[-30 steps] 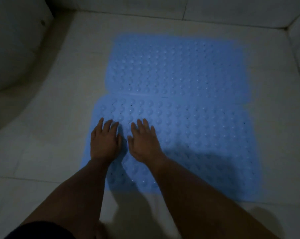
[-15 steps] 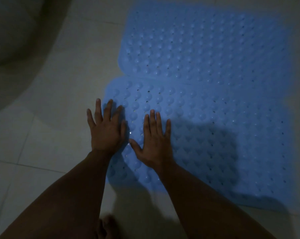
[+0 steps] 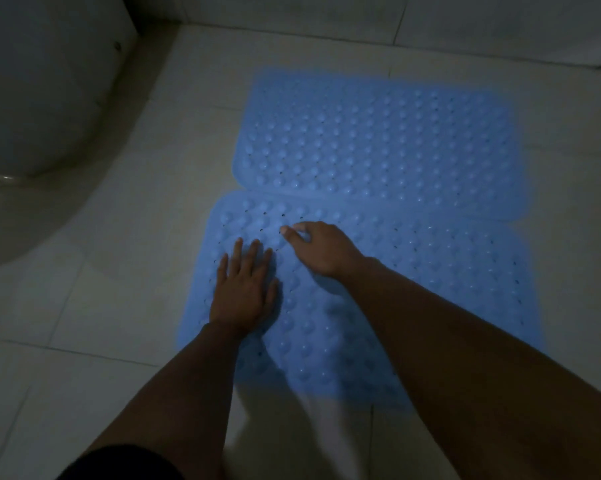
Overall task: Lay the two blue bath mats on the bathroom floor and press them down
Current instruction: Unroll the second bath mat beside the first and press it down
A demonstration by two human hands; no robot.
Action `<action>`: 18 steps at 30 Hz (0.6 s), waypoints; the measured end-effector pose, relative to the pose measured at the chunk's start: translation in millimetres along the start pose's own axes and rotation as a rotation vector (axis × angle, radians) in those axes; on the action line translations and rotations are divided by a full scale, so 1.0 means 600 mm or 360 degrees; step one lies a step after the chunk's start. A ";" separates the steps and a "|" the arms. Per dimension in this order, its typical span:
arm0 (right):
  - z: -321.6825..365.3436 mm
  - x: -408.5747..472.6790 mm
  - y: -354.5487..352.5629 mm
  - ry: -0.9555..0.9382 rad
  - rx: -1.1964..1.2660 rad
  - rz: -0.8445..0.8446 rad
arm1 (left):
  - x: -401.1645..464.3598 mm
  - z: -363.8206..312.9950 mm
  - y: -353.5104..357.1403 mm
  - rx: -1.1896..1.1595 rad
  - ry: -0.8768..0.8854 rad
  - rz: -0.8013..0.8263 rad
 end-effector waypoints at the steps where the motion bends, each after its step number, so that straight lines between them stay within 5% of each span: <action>1: -0.001 -0.002 -0.005 -0.0023 0.0024 -0.0023 | 0.001 -0.013 0.012 -0.0002 0.0013 0.0065; 18: -0.030 0.028 0.001 -0.0615 -0.0002 -0.0451 | -0.007 -0.042 0.054 0.0123 -0.0051 0.0083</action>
Point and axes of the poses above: each hand's wrist, its own x-axis towards the middle knuckle, its own y-axis out of the palm, z = x × y, the point moved 6 cm from there along x, towards the middle knuckle, and after that the axes turned 12 degrees about x, right-handed, at the moved point
